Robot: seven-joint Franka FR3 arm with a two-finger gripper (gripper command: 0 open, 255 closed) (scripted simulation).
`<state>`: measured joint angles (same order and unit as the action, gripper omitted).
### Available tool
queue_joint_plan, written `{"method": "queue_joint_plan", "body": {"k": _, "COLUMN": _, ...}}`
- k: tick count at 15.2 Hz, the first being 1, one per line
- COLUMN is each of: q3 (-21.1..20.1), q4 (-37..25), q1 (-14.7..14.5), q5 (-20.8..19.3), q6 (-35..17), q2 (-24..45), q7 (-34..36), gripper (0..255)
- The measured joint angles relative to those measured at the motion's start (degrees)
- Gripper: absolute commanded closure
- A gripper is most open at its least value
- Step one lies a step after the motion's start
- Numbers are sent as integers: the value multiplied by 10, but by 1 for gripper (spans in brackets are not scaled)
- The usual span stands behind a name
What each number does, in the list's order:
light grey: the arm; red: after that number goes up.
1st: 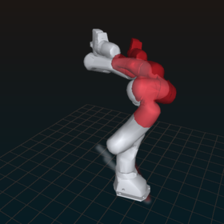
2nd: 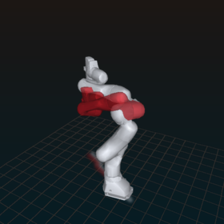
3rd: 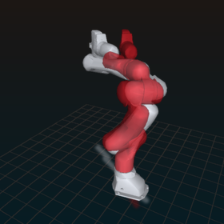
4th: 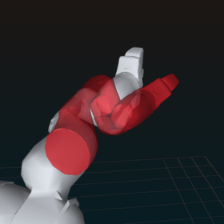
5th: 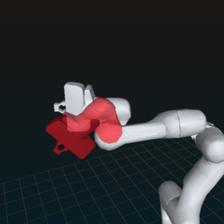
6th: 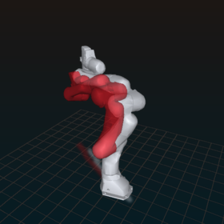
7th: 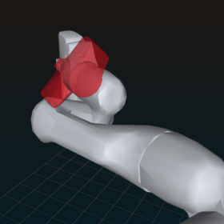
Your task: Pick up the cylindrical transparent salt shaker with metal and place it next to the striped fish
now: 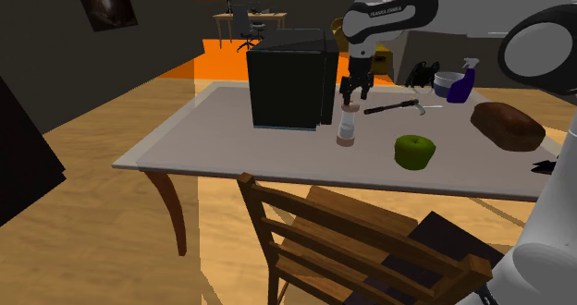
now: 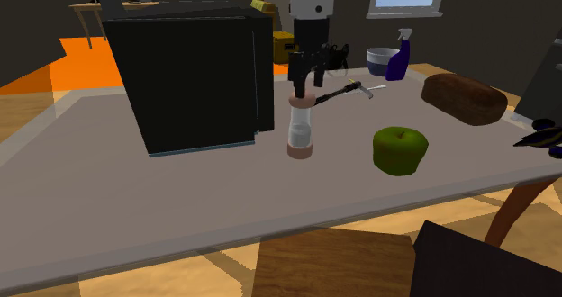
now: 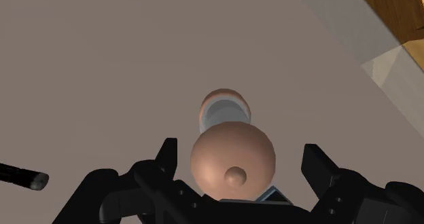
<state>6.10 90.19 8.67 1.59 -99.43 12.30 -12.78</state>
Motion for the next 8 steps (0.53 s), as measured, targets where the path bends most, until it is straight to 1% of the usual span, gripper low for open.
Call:
{"method": "queue_joint_plan", "body": {"k": 5, "q3": 0, "q4": 35, "q1": 0, "q5": 0, "q6": -34, "q2": 0, "q7": -1, "gripper": 0}}
{"method": "queue_joint_plan", "body": {"k": 8, "q3": 0, "q4": 39, "q1": 0, "q5": 0, "q6": -40, "q2": 1, "q7": -1, "gripper": 0}}
